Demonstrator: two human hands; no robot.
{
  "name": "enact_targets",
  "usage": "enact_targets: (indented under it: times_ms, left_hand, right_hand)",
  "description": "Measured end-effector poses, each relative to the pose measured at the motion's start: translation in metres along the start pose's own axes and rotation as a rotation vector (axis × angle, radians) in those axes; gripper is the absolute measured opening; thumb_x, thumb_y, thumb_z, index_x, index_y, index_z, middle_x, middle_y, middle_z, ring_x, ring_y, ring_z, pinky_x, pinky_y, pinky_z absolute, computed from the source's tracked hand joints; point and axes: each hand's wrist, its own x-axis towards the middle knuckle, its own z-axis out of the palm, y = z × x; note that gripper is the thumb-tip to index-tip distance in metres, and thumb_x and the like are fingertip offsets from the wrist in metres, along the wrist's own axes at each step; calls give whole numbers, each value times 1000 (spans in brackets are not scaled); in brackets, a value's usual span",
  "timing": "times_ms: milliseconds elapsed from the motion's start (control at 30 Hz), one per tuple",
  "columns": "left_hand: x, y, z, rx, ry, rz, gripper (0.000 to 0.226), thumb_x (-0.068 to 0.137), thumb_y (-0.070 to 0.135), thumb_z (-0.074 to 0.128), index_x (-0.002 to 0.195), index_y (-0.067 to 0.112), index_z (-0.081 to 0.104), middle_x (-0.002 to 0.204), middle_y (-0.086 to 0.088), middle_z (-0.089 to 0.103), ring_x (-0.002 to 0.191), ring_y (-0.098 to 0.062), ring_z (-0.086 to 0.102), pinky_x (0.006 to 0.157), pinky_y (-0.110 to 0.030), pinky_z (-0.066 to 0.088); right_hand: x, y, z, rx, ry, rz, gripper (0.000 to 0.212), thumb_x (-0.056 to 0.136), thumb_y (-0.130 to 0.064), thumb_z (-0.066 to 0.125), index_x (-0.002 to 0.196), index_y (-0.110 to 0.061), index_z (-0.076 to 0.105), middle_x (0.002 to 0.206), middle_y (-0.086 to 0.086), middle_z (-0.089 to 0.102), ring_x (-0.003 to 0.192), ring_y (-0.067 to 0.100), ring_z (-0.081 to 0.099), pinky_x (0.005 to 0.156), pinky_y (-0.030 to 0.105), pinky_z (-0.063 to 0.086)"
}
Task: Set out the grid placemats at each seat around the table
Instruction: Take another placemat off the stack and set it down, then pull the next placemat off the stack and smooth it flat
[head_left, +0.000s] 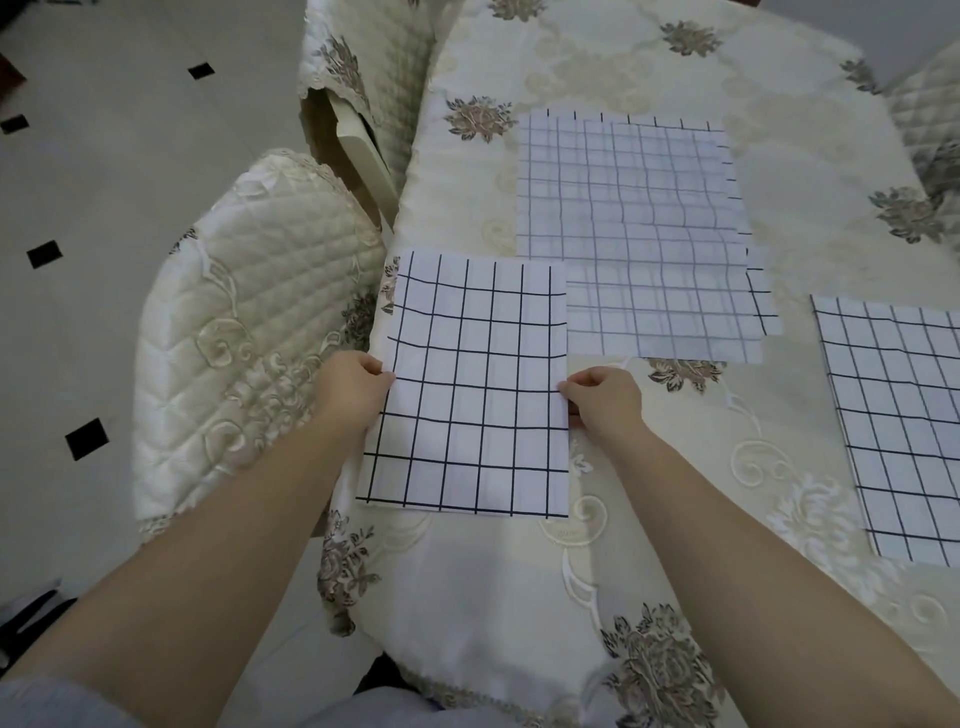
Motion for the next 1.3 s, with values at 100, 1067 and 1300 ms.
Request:
enact_targets:
  times_ms: [100,1067,1300]
  left_hand:
    - [0,-1,4,92,10,44,22,86,18,65,106,8,66,94,-9,67,81,-24,61,70,-28,47]
    - [-161,154,171,-801,-467,-84,17,96,9,51,100,2,66,99,-16,70,91,-25,68,90,-39,55]
    - [-175,168,187,-789,-374,-58,17,97,9,48,99,5,65,96,-15,69,85,-22,68,84,-35,56]
  right_hand:
    - [-5,-4,-4,-5,-22,-2,16,80,-15,73,67,-14,64,80,11,72,76,31,71,73,47,60]
    - [-23,74,-182,630,-81,22,10,91,-4,58,88,-6,67,80,11,68,68,16,67,63,22,57]
    - [-8,73,-215,583,-130,-1,13,92,-4,57,102,-1,64,82,10,67,72,18,66,65,24,57]
